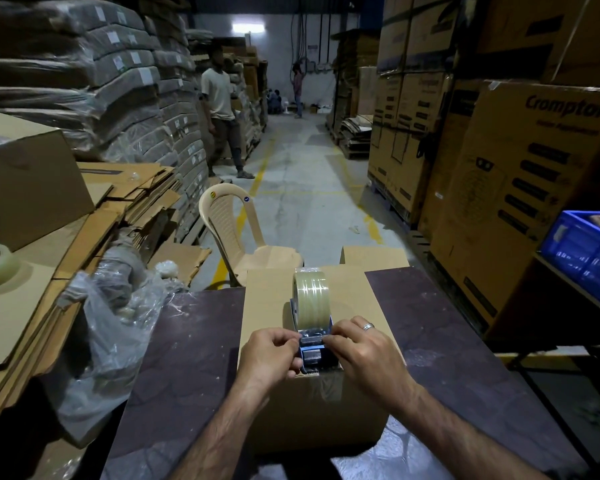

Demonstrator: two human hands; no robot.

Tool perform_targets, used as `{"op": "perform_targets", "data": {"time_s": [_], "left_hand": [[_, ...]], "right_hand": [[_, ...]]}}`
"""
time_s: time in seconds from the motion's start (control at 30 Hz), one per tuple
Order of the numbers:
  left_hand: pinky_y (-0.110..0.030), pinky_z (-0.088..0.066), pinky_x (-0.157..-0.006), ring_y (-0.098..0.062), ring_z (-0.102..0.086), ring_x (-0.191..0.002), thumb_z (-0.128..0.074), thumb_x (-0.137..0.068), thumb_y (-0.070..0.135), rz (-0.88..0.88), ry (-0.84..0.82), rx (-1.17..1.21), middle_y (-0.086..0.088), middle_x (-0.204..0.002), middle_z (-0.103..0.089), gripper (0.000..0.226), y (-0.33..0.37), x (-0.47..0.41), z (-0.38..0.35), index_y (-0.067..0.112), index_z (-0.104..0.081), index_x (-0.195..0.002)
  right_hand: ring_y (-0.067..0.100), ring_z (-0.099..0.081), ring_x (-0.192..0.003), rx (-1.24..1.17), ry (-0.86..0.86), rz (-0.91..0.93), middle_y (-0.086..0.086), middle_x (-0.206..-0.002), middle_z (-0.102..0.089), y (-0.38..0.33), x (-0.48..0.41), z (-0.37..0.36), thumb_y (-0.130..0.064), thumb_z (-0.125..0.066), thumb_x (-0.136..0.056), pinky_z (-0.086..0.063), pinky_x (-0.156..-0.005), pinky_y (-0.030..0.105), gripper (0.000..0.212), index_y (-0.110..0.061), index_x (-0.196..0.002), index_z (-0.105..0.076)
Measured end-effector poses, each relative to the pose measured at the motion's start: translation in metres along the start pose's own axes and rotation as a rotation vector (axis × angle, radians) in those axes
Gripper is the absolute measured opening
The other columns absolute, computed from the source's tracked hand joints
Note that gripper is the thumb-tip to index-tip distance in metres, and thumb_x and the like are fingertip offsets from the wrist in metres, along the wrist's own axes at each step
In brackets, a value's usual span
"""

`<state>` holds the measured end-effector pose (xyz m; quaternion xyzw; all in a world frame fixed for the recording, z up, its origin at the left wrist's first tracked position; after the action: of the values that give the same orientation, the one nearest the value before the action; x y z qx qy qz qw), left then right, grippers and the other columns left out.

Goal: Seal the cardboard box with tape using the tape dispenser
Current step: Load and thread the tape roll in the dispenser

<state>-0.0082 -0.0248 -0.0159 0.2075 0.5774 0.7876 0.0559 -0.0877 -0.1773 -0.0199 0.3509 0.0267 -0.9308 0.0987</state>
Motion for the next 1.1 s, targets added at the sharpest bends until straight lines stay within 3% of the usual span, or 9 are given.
{"op": "perform_targets", "data": {"time_s": [0.2, 0.47, 0.57, 0.7, 0.83, 1.0, 1.1], "left_hand": [[-0.024, -0.053, -0.058, -0.010, -0.058, -0.060, -0.055, -0.096, 0.019, 0.042, -0.081, 0.057, -0.005, -0.067, -0.064, 0.015, 0.002, 0.002, -0.003, 0.015, -0.069, -0.091], [-0.021, -0.049, -0.048, -0.010, -0.058, -0.055, -0.064, -0.090, 0.011, 0.051, -0.054, 0.175, -0.007, -0.066, -0.064, 0.005, 0.006, 0.008, 0.001, 0.008, -0.068, -0.093], [-0.021, -0.049, -0.047, -0.009, -0.061, -0.055, -0.065, -0.087, 0.003, 0.000, 0.010, 0.172, -0.008, -0.072, -0.066, 0.011, 0.007, 0.009, 0.005, 0.010, -0.063, -0.095], [-0.025, -0.051, -0.051, -0.012, -0.065, -0.061, -0.066, -0.087, 0.004, -0.085, 0.068, 0.045, -0.006, -0.075, -0.069, 0.009, 0.006, 0.010, 0.007, 0.012, -0.065, -0.090], [-0.023, -0.052, -0.053, -0.011, -0.066, -0.063, -0.064, -0.089, 0.008, -0.096, 0.074, -0.031, -0.003, -0.079, -0.071, 0.009, 0.005, 0.006, 0.004, 0.015, -0.068, -0.093], [-0.019, -0.045, -0.047, -0.011, -0.052, -0.054, -0.048, -0.099, 0.012, 0.027, -0.081, -0.026, -0.005, -0.068, -0.058, 0.019, 0.008, 0.005, -0.004, 0.012, -0.066, -0.102], [-0.018, -0.036, -0.038, -0.009, -0.045, -0.044, -0.039, -0.102, 0.019, 0.125, -0.219, -0.014, 0.000, -0.057, -0.049, 0.032, 0.016, 0.006, -0.001, 0.012, -0.060, -0.079]], "right_hand": [[0.018, -0.058, -0.070, 0.020, 0.010, 0.078, 0.004, -0.084, -0.067, -0.001, 0.000, -0.001, -0.014, -0.051, -0.087, -0.049, -0.050, 0.026, 0.022, -0.008, -0.086, -0.072], [0.018, -0.053, -0.077, -0.006, -0.111, 0.038, 0.005, -0.091, -0.061, 0.000, 0.000, -0.002, -0.016, -0.052, -0.085, -0.047, -0.055, 0.027, 0.015, -0.010, -0.092, -0.063], [0.017, -0.052, -0.075, -0.053, -0.133, -0.033, 0.004, -0.089, -0.059, -0.001, 0.000, -0.002, -0.014, -0.062, -0.082, -0.047, -0.053, 0.026, 0.008, -0.011, -0.089, -0.060], [0.014, -0.054, -0.074, -0.119, -0.100, -0.172, 0.002, -0.089, -0.060, -0.002, 0.000, 0.002, -0.022, -0.051, -0.087, -0.043, -0.055, 0.018, 0.017, -0.011, -0.088, -0.063], [0.010, -0.050, -0.076, -0.228, -0.078, -0.336, 0.000, -0.090, -0.058, 0.000, 0.001, 0.001, -0.015, -0.069, -0.081, -0.043, -0.061, 0.016, 0.020, -0.012, -0.100, -0.067], [0.011, -0.055, -0.074, -0.337, -0.121, -0.363, -0.002, -0.090, -0.057, -0.001, 0.004, 0.000, -0.014, -0.064, -0.084, -0.055, -0.062, 0.025, 0.023, -0.013, -0.107, -0.068], [0.009, -0.057, -0.076, -0.360, -0.094, -0.389, -0.002, -0.092, -0.057, -0.001, 0.004, -0.001, -0.012, -0.066, -0.084, -0.057, -0.067, 0.026, 0.023, -0.011, -0.107, -0.068]]}}
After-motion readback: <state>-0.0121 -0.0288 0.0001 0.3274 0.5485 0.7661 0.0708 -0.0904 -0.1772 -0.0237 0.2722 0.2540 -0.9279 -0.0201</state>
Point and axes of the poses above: each hand's wrist, its own x-axis away from the middle knuckle, its own z-axis out of the back of the hand, y = z × x, the point moved 2 cm from there along -x, towards the middle knuckle
